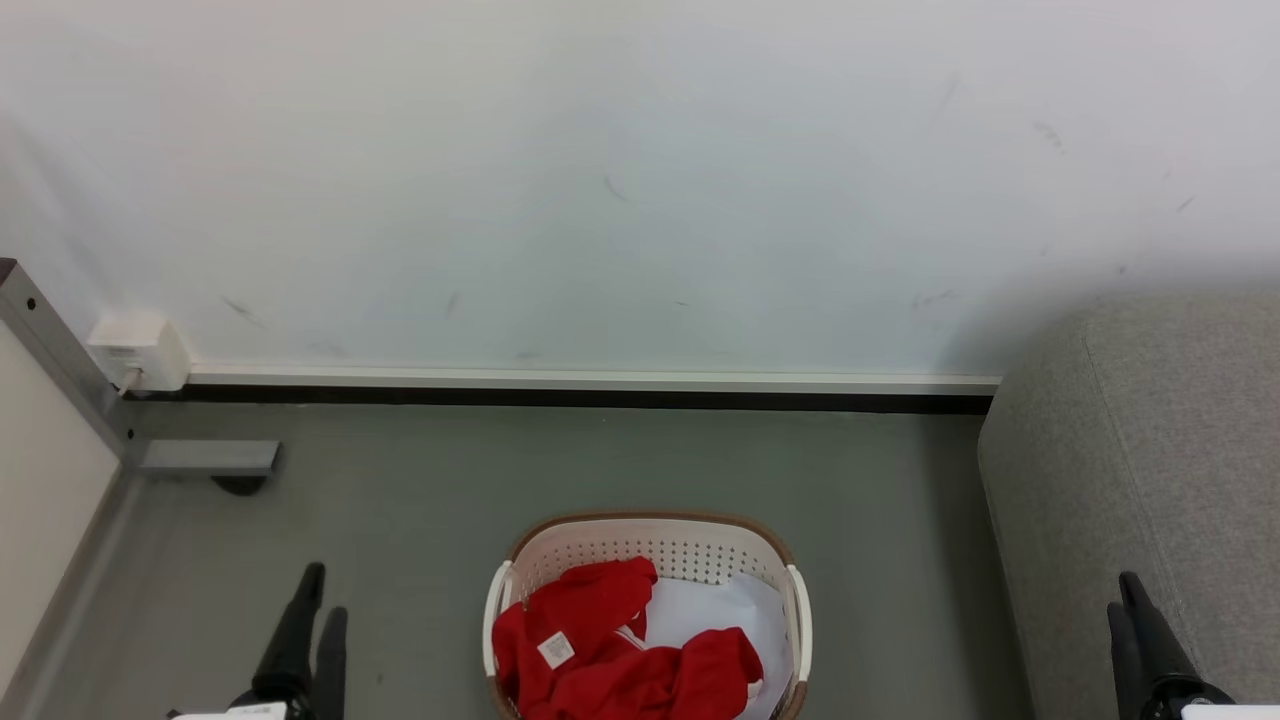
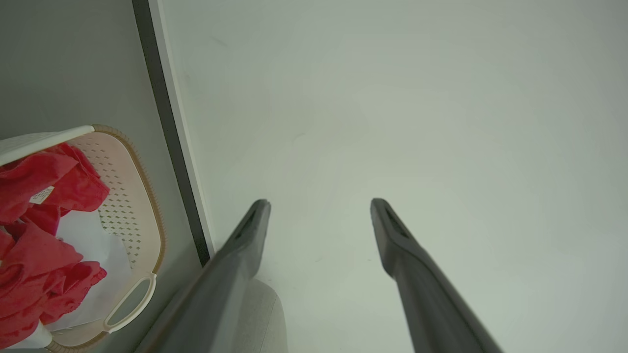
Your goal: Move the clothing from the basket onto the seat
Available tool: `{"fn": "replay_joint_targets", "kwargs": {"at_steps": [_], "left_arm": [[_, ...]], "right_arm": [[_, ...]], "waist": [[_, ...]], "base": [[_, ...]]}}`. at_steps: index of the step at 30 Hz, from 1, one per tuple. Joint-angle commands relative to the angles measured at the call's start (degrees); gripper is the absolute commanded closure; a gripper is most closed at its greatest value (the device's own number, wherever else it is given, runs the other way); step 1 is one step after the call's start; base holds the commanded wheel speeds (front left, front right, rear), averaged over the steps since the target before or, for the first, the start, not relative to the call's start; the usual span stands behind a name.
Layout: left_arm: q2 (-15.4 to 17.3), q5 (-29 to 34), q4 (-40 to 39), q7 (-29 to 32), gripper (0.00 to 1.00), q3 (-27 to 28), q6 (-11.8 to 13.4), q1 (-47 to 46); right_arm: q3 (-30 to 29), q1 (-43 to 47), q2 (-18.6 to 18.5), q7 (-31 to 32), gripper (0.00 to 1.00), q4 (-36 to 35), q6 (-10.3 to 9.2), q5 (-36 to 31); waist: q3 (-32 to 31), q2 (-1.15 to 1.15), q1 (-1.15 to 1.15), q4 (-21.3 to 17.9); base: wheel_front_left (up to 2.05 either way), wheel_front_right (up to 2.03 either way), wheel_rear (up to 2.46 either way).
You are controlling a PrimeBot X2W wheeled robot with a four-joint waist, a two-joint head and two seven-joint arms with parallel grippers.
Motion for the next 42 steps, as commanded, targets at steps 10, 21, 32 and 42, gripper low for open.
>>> {"fn": "replay_joint_targets", "kwargs": {"at_steps": [10, 21, 32, 42], "left_arm": [[0.19, 3.47, -1.25, -3.21, 0.0, -2.03, -0.05, -0.48], [0.28, 12.92, -2.76, -6.03, 0.0, -3.82, 0.88, -0.17], [0.37, 24.15, -3.86, -8.51, 0.0, -5.72, 1.86, 0.28], [0.43, 35.63, -4.43, -10.35, 0.0, -7.04, 2.58, 0.78]], "right_arm": [[2.68, -0.03, -1.35, -3.21, 0.0, -2.39, -0.01, -4.65], [4.87, 0.37, -2.51, -6.05, 0.0, -4.39, -0.02, -17.26], [6.67, 0.97, -4.01, -8.54, 0.0, -6.26, -0.03, -30.85], [8.3, 1.39, -5.37, -10.4, 0.0, -7.18, -0.04, -42.17]], "waist": [[0.0, 0.0, 0.0, 0.06], [-0.02, 0.0, 0.0, 0.12], [-0.03, 0.0, 0.0, 0.17], [-0.1, 0.0, 0.0, 0.17]], "base": [[0.0, 0.0, 0.0], [0.0, 0.0, 0.0], [0.0, 0.0, 0.0], [0.0, 0.0, 0.0]]}}
